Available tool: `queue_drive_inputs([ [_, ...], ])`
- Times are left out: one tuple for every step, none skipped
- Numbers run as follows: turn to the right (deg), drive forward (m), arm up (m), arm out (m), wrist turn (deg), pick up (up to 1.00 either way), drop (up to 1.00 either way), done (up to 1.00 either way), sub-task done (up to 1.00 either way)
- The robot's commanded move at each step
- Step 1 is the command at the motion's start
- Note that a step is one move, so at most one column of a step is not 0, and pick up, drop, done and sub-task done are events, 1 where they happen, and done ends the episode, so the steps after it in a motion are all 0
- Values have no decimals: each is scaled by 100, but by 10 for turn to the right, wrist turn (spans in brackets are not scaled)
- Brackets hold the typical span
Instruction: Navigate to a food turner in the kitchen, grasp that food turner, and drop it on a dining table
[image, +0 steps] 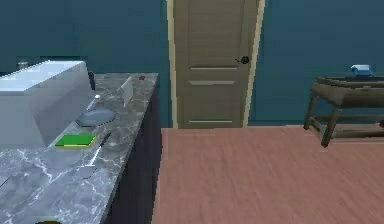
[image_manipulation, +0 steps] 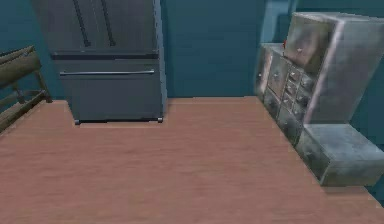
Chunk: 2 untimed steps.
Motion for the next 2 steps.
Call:
queue_drive_inputs([
  [0, 45, 0, 0, 0, 0, 0, 0, 0],
  [-450, 0, 0, 0, 0, 0, 0, 0, 0],
])
